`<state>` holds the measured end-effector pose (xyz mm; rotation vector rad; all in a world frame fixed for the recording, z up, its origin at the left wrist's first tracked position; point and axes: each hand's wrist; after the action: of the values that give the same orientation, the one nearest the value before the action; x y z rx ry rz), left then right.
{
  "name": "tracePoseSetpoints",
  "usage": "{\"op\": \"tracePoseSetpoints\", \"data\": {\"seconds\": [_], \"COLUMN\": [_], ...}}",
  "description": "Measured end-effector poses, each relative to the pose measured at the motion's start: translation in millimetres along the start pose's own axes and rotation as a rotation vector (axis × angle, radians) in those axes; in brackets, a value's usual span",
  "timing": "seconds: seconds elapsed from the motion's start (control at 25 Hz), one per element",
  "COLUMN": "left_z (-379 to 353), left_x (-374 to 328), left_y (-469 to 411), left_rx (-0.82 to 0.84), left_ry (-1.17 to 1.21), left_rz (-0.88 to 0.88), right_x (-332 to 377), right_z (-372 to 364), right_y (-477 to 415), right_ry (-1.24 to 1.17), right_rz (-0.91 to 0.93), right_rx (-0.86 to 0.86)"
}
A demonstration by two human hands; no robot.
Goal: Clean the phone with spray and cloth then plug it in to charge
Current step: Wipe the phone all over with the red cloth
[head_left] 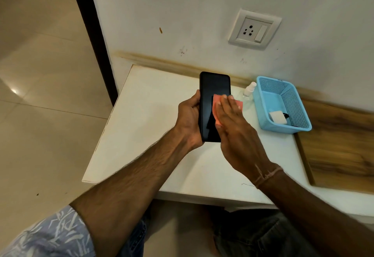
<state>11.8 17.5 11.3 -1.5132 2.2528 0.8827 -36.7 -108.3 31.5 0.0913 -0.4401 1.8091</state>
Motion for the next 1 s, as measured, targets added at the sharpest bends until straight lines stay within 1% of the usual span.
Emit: {"op": "tracePoseSetpoints", "data": {"seconds": [0.08,0.12,0.24,0.32,0.4,0.52,0.6,0.72,0.8,0.88,0.96,1.0], "left_z": [0.6,1.5,4.6,4.8,4.2,5.2,5.7,7.0,9.2,10.8,8.0,6.0], "left_x": [-0.9,-1.8,-3.0,-3.5,-4.6,-1.8,0.3,-1.0,-2.1,-1.8,-0.7,0.2], "left_y": [0.7,1.1,0.9,-0.4,-0.4,-4.0,-4.3,-1.9,-1.6,-3.4,-2.5,-2.1], "left_rx": [0.011,0.035,0.096,0.109,0.106,0.074,0.051,0.097,0.137,0.145,0.131,0.12], "left_ry": [0.032,0.059,0.131,0.157,0.141,0.049,0.042,0.095,0.116,0.132,0.126,0.105], "left_rz": [0.013,0.023,0.031,0.031,0.023,-0.005,-0.006,0.039,0.047,0.05,0.052,0.047], "right_x": [9.7,12.8,8.0,-5.4,-18.1,-14.4,-1.5,12.8,10.2,-1.9,-17.8,-21.4], "right_z": [-5.9,-9.0,-16.2,-9.3,0.8,6.5,2.1,-13.0,-19.3,-14.7,-2.7,1.5], "right_y": [-3.8,1.8,37.2,53.2,50.8,18.3,-3.0,2.4,25.7,47.2,50.3,45.3], "right_ry": [-0.028,-0.024,0.103,0.191,0.176,0.087,0.055,0.046,0.095,0.181,0.208,0.179], "right_rz": [0.024,0.065,0.209,0.268,0.254,0.069,0.026,0.115,0.205,0.279,0.279,0.223], "right_rx": [0.004,0.017,0.102,0.159,0.151,0.049,0.002,0.015,0.052,0.124,0.163,0.158]}}
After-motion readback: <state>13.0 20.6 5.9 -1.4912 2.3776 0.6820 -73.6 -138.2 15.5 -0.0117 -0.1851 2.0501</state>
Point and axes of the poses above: each hand's wrist, its own y-axis away from the middle knuckle, its own z-axis out of the back of the hand, x = y × z, and after that the axes turned 9 degrees about -z, right-handed
